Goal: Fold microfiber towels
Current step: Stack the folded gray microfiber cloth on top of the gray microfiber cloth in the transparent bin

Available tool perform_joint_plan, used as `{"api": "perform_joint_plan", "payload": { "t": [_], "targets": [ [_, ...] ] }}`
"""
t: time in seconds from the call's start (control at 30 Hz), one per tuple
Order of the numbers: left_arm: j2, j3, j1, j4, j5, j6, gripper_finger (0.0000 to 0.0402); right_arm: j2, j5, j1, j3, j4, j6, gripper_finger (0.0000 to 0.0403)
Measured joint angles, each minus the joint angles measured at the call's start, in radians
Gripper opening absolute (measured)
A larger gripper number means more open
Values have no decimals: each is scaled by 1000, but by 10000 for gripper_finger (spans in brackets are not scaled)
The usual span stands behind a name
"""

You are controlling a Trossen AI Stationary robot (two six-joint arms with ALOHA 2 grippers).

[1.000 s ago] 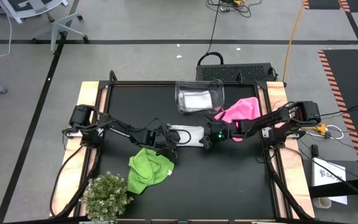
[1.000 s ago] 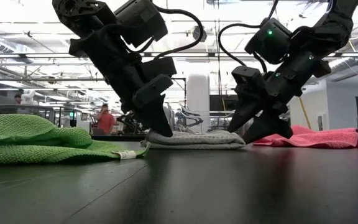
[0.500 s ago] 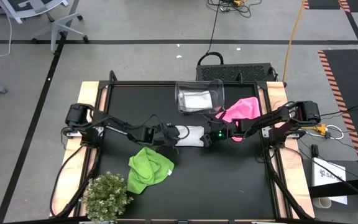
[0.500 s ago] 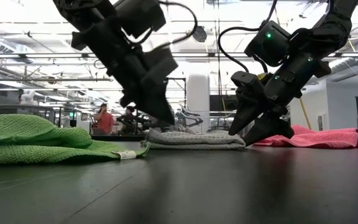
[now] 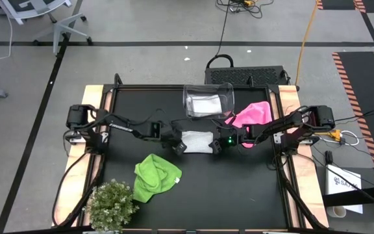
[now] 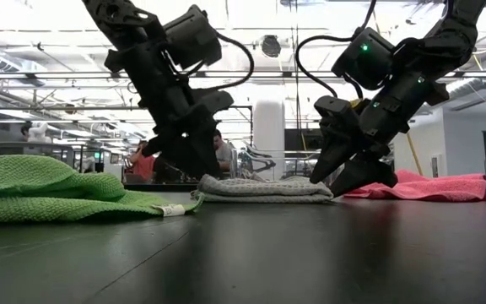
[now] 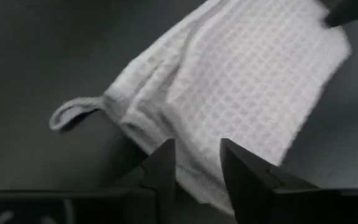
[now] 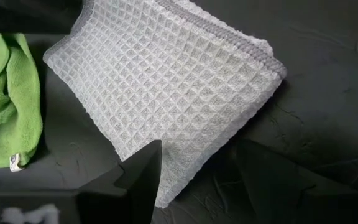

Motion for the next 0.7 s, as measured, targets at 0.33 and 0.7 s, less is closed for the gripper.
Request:
{"api": "perform_joint_plan", "payload": {
  "t": [0.33, 0.7],
  "targets": [
    [0, 0, 71, -88, 128, -108, 201, 0, -27, 0, 0, 0, -22, 203],
    [9, 0, 79, -71, 117, -147, 203, 0, -27, 0, 0, 0, -32, 203]
  ]
}}
